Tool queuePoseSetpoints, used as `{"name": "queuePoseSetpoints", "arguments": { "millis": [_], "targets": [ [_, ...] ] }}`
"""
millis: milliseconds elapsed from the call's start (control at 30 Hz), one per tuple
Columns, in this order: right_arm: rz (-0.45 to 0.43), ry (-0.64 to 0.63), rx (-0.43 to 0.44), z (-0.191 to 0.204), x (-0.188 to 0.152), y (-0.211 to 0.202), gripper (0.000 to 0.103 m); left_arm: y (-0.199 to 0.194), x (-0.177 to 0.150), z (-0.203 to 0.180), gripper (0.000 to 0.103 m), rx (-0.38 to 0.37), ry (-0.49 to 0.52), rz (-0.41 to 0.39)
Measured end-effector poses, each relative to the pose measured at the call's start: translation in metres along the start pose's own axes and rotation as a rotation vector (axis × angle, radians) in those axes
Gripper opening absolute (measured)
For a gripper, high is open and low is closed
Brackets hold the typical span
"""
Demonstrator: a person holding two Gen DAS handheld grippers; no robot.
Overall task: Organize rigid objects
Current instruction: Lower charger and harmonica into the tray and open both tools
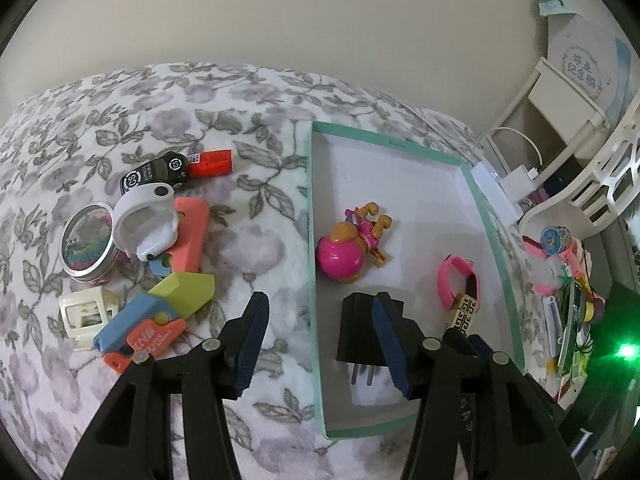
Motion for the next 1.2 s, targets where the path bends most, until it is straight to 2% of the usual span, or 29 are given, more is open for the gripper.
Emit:
{"name": "queuePoseSetpoints", "arguments": {
  "millis": [200,300,400,467,500,567,600,667,767,867,967,1133,1200],
  "targets": [
    [-0.06,-0.002,0.019,0.004,0.009,-0.012,0.025,0.001,0.0,0.008,0.056,0.054,-0.007,0.005],
    [-0.058,-0.014,0.028,0.008,0.008,-0.011,0.025,0.005,-0.002,0.015,0.056,0.075,-0.025,0.024],
    [-0.051,-0.023,0.023,0.009,0.007,-0.008,0.037,0.006,-0.003,0.023,0.056,0.108,-0.04,0.028],
    [-0.058,-0.016,0.013,0.007,0.008,-0.009,0.049,0.006,-0.003,0.027,0.059,0.126,-0.047,0.027],
    [-0.062,-0.011,0.012,0.006,0.008,-0.01,0.05,0.006,-0.003,0.029,0.073,0.134,-0.05,0.029],
    [-0.06,-0.003,0.018,0.005,0.008,-0.01,0.053,0.006,-0.003,0.032,0.086,0.149,-0.054,0.026],
    [-0.058,-0.005,0.018,0.005,0.008,-0.009,0.055,0.005,-0.002,0.033,0.086,0.157,-0.055,0.02],
    [-0.056,-0.011,0.014,0.006,0.007,-0.008,0.067,0.004,-0.002,0.036,0.087,0.177,-0.058,0.01],
    [-0.063,-0.015,0.016,0.007,0.007,-0.009,0.07,0.005,-0.002,0.043,0.091,0.209,-0.064,0.009],
    [-0.066,-0.019,0.016,0.007,0.008,-0.009,0.079,0.005,-0.002,0.051,0.092,0.237,-0.082,0.001],
    [-0.065,-0.017,0.019,0.007,0.008,-0.008,0.083,0.002,-0.001,0.057,0.092,0.255,-0.1,-0.014],
    [-0.068,-0.021,0.019,0.007,0.008,-0.008,0.09,-0.003,0.003,0.066,0.092,0.257,-0.129,-0.029],
    [-0.07,-0.026,0.019,0.008,0.008,-0.008,0.096,-0.009,0.006,0.07,0.093,0.256,-0.138,-0.045]
  ]
}}
Point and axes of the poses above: each gripper's, at about its wrist camera, not at the fingertips, and y roughly the way its jaws point, z to its left, x to its top, the point moved 10 cm from there along y, roughly the way its jaws point, and after that the axes turned 4 degrees about z, right-handed, at the moved point
